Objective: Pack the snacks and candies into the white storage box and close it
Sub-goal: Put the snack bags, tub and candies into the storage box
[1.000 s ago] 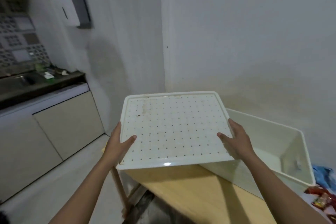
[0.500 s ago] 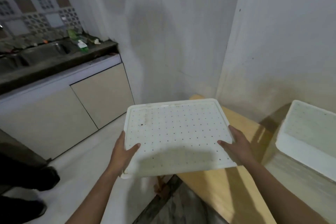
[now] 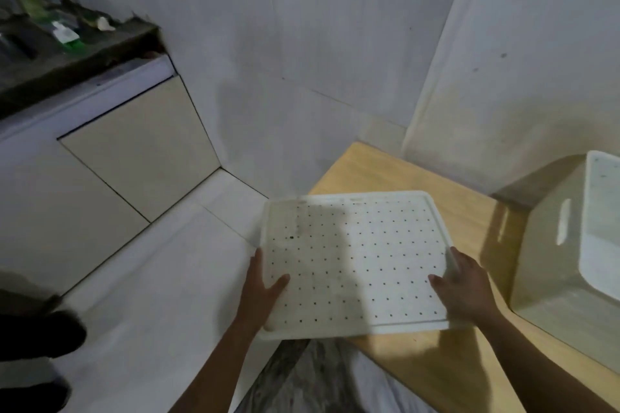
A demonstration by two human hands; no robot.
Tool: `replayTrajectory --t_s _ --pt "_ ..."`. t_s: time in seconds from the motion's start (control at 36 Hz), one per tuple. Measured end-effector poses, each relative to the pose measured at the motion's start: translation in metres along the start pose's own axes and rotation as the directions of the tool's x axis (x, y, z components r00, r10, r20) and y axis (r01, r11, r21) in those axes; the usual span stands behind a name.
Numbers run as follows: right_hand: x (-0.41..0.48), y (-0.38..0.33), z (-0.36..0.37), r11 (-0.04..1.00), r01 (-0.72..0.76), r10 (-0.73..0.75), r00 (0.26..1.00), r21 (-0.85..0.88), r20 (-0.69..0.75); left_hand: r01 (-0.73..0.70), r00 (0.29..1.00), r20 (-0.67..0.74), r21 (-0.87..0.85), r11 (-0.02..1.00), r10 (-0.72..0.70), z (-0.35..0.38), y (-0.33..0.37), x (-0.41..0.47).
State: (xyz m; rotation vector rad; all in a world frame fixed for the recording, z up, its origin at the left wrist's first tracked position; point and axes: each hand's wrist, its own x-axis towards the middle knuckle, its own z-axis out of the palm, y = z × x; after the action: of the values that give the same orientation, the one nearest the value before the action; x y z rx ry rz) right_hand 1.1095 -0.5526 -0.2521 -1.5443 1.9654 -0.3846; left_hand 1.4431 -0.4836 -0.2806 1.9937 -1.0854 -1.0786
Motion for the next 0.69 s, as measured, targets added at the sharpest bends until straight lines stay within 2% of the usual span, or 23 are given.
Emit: replayTrajectory --t_s 0.14,0.25,0.33,0.42,0.5,0.61,0.69 --pt "0.007 0.004 0.009 0.992 0.043 -0.047 0.999 -0.119 -0.028 -0.020 1.000 0.014 0.074 0.997 0.019 0.007 -0.007 0.009" --pt "0.008 0.002 0.011 0.993 0.011 -0.012 1.000 -0.115 -0.011 -0.026 1.000 0.015 0.101 0.995 0.024 0.008 -0.005 0.010" --pt "0.008 0.002 0.014 0.985 0.028 -0.021 0.999 -0.172 0.047 -0.012 0.999 0.044 0.141 0.990 0.006 0.004 0.000 0.010" --pt "0.012 0.000 0.008 0.982 -0.014 0.033 0.995 -0.191 0.095 0.028 0.999 0.028 0.209 0.978 -0.034 -0.001 0.015 0.012" --pt "0.006 -0.019 -0.009 0.980 0.057 -0.038 0.994 -0.193 0.100 -0.038 0.999 -0.019 0.239 0.970 0.044 -0.008 0.047 0.010" --pt "-0.002 -0.053 -0.043 0.972 0.157 -0.150 0.987 -0.175 0.054 -0.156 0.986 0.008 0.356 0.921 0.164 -0.010 0.104 0.010" --pt "-0.011 -0.075 -0.084 0.953 0.238 -0.245 0.969 -0.187 -0.014 -0.262 0.963 0.037 0.379 0.887 0.269 -0.004 0.158 0.007"
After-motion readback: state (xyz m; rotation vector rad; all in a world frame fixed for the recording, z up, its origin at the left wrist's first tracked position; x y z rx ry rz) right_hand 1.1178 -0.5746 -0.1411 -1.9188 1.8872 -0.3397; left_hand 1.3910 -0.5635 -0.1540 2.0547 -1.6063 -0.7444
